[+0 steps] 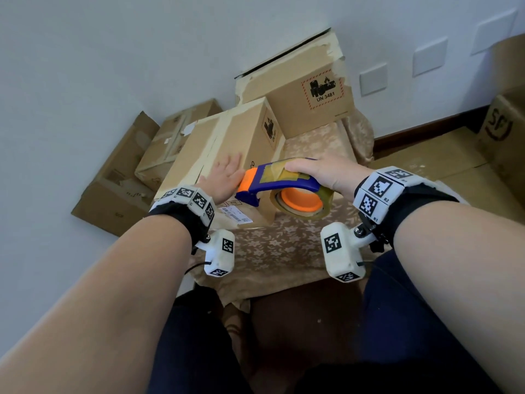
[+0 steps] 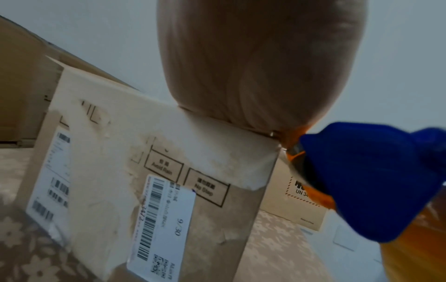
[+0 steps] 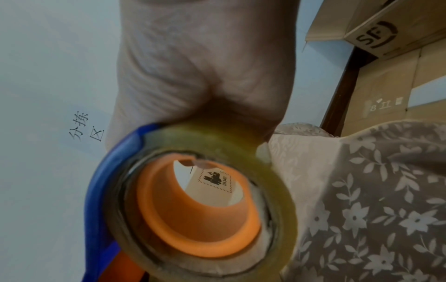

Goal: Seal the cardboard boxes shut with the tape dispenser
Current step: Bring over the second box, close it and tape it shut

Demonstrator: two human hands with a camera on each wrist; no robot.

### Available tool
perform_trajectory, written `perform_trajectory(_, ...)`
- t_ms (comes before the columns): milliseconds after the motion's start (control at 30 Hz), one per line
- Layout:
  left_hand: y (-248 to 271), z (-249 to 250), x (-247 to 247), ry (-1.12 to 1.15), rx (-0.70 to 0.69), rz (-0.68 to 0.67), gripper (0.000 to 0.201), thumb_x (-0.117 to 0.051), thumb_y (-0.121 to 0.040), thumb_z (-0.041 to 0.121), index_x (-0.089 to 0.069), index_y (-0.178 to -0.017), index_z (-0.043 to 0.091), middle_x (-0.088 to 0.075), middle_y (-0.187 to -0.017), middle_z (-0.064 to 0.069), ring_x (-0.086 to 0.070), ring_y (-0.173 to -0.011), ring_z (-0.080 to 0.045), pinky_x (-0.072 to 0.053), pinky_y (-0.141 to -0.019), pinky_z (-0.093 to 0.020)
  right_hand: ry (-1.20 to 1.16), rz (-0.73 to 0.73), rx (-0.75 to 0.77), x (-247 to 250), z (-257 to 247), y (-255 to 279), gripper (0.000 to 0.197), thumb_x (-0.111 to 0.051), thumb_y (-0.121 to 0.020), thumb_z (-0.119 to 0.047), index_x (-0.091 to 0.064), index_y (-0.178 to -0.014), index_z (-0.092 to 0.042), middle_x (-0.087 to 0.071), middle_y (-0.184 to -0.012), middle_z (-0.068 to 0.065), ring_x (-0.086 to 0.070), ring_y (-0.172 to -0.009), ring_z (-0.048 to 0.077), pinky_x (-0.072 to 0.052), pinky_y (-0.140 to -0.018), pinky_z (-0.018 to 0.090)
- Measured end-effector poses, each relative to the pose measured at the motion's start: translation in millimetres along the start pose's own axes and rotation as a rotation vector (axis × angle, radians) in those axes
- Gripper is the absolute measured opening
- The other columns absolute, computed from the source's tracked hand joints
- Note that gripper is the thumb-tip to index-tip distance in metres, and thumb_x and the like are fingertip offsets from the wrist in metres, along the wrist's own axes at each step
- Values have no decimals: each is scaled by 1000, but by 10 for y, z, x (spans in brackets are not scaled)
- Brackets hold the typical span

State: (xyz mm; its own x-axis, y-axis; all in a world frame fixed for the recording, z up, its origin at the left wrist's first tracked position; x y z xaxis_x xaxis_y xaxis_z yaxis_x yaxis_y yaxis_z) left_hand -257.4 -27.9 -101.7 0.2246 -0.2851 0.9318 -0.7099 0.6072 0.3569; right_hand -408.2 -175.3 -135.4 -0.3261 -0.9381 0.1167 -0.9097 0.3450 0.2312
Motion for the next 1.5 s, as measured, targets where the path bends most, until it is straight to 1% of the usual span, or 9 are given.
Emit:
perform_trajectory(233,-144,-210,-61,16,-4,-14,68,-21,-97,53,9,-152,25,14,-160,-1,13,-146,-24,-8,-115,-59,-141,-3,2,107,186,-19,56,-67,-80,-51,-69,-108,-3,-71,-101,19,-63,-84,25,-47,-81,34)
perform_trajectory(433,-176,-205,-59,37,4,25,98,0,-67,77,9,-151,27,11,-160,-1,10,-147,-22,-6,-117,-55,-223,-49,2,119,251,26,27,-66,-83,-46,-70,-83,-19,-70,-76,2,-61,-72,18,-46,-70,27)
perform_trajectory(567,-200,-222,-68,41,-7,18,97,-5,-72,72,-9,-153,17,8,-160,1,11,-147,-20,-7,-115,-58,-230,-37,6,216,312,53,45,-70,-73,-53,-73,-94,-14,-72,-81,4,-62,-76,20,-47,-76,33)
perform_trajectory(767,-117,-129,-34,144,19,46,82,-12,-82,65,8,-151,26,10,-160,-3,10,-147,-19,-4,-116,-58,-288,-3,-19,511,518,192,25,-63,-89,-34,-71,-79,-13,-67,-67,7,-59,-61,19,-49,-60,23)
perform_trajectory(933,-94,-67,-29,134,14,35,79,-21,-91,62,8,-152,21,11,-159,-10,9,-147,-23,-1,-118,-52,-144,-25,-39,383,492,114,32,-68,-81,-44,-69,-77,-12,-69,-79,16,-63,-74,25,-49,-83,36)
perform_trajectory(1033,-107,-81,-30,134,20,55,68,-28,-101,45,7,-152,18,10,-159,-14,8,-147,-26,-1,-119,-47,-12,-8,-55,320,454,45,37,-65,-83,-50,-64,-63,-18,-66,-73,12,-58,-68,23,-46,-74,33)
perform_trajectory(1200,-161,-121,-43,120,12,42,76,-34,-96,50,8,-152,18,0,-159,-11,-2,-146,-29,-10,-117,-54,138,-12,-84,182,329,-23,47,-62,-85,-49,-46,-56,-16,-47,-58,4,-44,-57,19,-34,-58,27)
perform_trajectory(1333,-157,-118,-41,144,55,39,91,-34,-80,60,7,-152,24,3,-160,-5,-1,-146,-27,-10,-116,-57,176,-28,-88,91,253,-71,45,-60,-87,-48,-47,-59,-16,-47,-58,4,-44,-60,20,-34,-59,27)
perform_trajectory(1500,-164,-124,-57,124,71,69,74,-40,-97,42,8,-152,27,10,-160,-4,4,-147,-26,-5,-115,-60,260,-24,-94,11,154,-120,47,-58,-86,-51,-41,-59,-16,-43,-60,4,-40,-60,19,-31,-57,28)
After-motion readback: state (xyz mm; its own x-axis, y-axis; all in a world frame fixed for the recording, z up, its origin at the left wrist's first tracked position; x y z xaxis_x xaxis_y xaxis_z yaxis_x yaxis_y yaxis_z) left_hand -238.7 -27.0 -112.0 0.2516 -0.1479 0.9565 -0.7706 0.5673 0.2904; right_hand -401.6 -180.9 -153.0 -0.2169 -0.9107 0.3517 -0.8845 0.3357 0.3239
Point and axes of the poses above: each hand's wrist, its own y-axis away from the middle knuckle, its own x-axis out of the back of the hand, z = x × y, the point moved 4 cm from there along -y, towards the middle knuckle
